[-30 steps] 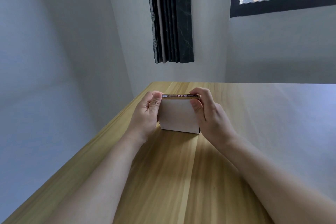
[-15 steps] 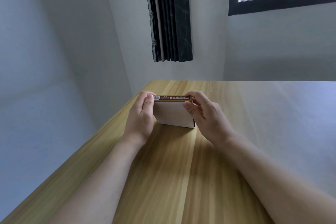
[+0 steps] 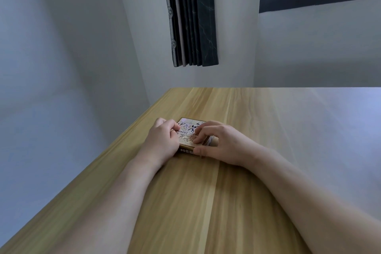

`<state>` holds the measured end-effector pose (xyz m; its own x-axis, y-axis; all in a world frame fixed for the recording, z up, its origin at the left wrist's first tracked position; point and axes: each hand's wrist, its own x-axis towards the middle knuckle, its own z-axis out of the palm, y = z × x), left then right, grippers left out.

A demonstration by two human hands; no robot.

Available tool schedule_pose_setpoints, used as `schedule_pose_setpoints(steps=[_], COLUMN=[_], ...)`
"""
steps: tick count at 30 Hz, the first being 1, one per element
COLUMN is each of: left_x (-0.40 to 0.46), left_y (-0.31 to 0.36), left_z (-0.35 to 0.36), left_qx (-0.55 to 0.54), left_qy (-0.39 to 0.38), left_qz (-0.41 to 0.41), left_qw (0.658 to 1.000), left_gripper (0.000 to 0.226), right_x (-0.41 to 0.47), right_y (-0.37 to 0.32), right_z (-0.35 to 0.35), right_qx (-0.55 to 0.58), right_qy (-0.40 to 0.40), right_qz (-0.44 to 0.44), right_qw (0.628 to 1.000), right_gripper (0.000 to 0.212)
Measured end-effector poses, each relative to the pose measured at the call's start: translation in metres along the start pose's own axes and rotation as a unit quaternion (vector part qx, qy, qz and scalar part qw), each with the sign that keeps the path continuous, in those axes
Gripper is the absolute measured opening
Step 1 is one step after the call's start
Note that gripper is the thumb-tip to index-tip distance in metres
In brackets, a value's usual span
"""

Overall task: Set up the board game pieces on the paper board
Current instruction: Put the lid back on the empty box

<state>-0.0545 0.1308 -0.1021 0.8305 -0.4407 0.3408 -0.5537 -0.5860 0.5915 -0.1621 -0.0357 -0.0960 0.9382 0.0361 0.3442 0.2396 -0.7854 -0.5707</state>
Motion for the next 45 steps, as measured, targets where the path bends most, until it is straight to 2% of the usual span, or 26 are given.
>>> schedule_pose_setpoints(steps=[2,6,8,13,18,21,24,30,36,41,45], left_x=[0.001,0.001,0.001,0.001,0.007,0.015,0.024,0.05,0.081,0.094,0.091], left_y=[0.0,-0.001,-0.001,0.004,0.0,-0.006,-0.01,-0.024,-0.057,-0.067,-0.068], left_z=[0.0,0.002,0.002,-0.001,0.007,0.008,0.008,0.001,-0.007,-0.005,-0.006], left_qx=[0.008,0.016,0.006,-0.069,0.01,0.018,0.038,0.147,0.149,0.138,0.106], left_qy=[0.001,0.002,0.007,-0.016,-0.01,0.012,-0.006,-0.055,-0.059,-0.041,-0.014], left_qz=[0.003,0.0,-0.007,-0.042,-0.001,-0.018,-0.053,-0.121,-0.144,-0.156,-0.134], left_qw=[1.0,1.0,1.0,0.997,1.0,1.0,0.998,0.98,0.977,0.977,0.985], left_gripper=[0.027,0.028,0.027,0.028,0.038,0.034,0.039,0.047,0.047,0.046,0.049], right_x=[0.0,-0.002,-0.002,-0.001,0.004,0.018,0.035,0.072,0.112,0.129,0.123], right_y=[0.0,-0.002,-0.004,-0.003,-0.008,-0.007,-0.004,-0.003,0.002,0.009,0.01], right_z=[0.0,-0.003,-0.004,0.0,0.014,0.023,0.031,0.046,0.054,0.062,0.059], right_qx=[-0.03,-0.072,-0.079,-0.148,-0.199,-0.2,-0.198,-0.22,-0.238,-0.24,-0.192], right_qy=[-0.011,-0.033,-0.053,-0.07,-0.053,-0.055,-0.055,-0.068,-0.096,-0.092,-0.065], right_qz=[0.027,0.128,0.156,0.175,0.163,0.162,0.168,0.203,0.193,0.191,0.188], right_qw=[0.999,0.989,0.983,0.971,0.965,0.965,0.964,0.952,0.947,0.947,0.961], right_gripper=[0.041,0.096,0.104,0.1,0.089,0.077,0.069,0.075,0.069,0.07,0.072])
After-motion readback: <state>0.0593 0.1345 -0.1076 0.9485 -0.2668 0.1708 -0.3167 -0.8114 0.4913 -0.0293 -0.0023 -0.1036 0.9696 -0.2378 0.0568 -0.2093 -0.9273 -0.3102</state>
